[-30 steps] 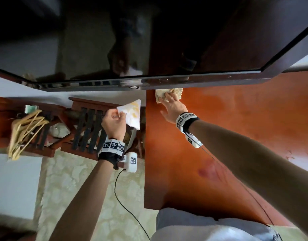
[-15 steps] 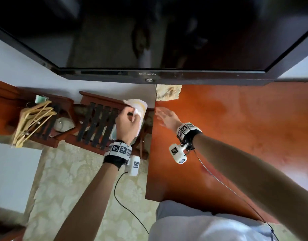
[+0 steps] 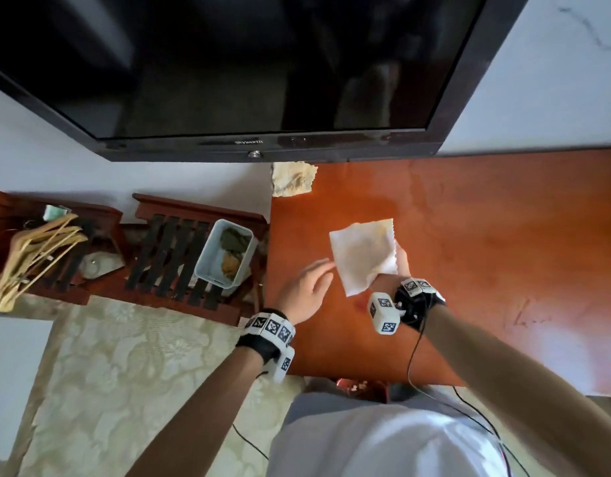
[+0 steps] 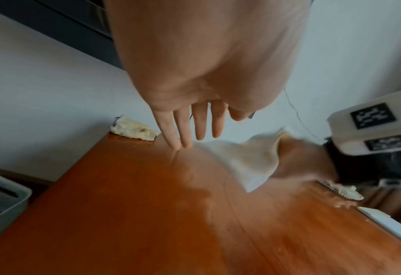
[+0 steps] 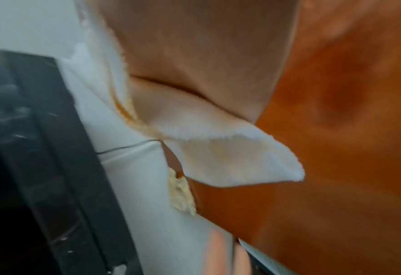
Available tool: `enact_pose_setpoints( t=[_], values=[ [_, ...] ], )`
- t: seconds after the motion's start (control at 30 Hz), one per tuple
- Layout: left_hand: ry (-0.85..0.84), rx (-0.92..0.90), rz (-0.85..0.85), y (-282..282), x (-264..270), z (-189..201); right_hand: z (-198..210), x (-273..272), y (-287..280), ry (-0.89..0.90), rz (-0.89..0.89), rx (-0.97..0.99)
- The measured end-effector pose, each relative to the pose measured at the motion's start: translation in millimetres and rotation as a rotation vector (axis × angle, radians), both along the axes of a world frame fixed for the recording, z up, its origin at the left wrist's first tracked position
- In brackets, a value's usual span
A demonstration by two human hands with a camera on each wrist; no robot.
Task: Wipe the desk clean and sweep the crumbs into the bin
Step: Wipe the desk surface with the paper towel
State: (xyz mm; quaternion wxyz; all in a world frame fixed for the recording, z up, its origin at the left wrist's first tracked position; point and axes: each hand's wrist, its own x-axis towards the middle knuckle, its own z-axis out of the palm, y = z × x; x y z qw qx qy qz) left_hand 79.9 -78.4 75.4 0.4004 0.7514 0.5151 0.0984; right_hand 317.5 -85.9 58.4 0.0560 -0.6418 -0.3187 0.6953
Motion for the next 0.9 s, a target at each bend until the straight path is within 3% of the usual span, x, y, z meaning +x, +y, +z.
enact_pose_setpoints(
  t=[0.07,0.1,0.13,0.17,0.23,0.33,0.37,0.43,0.5,0.63,0.9],
  values=[
    [0.102,0.016,0.068,-1,-8,-4,23,29,17,-0.049,-0.231,0.282],
    [0.169,0.014,0.095,-2,-15,-10,38,39,29,0.042,-0.427,0.410],
    [0.233,0.014,0.125,-6,-20,-15,39,46,40,0.113,-0.562,0.434],
    [0.284,0.010,0.154,-9,-28,-21,42,48,48,0.085,-0.577,0.467],
    [0.354,0.009,0.209,-18,-44,-32,31,39,50,-0.141,-0.298,0.627],
    [0.445,-0.013,0.253,-35,-66,-47,-37,15,25,-0.312,0.337,0.854],
    [0.480,-0.033,0.255,-41,-72,-51,-59,3,10,-0.388,0.547,0.811],
    [0.542,-0.072,0.257,-50,-84,-57,-101,-17,-18,-0.606,0.767,0.758],
    [0.576,-0.097,0.242,-57,-96,-63,-118,-28,-35,-0.747,0.817,0.737],
    [0.580,-0.173,0.177,-65,-119,-75,-124,-43,-25,-0.793,0.797,0.718],
    [0.535,-0.215,0.050,-81,-139,-105,-132,-78,90,-0.771,0.816,0.837]
  ],
)
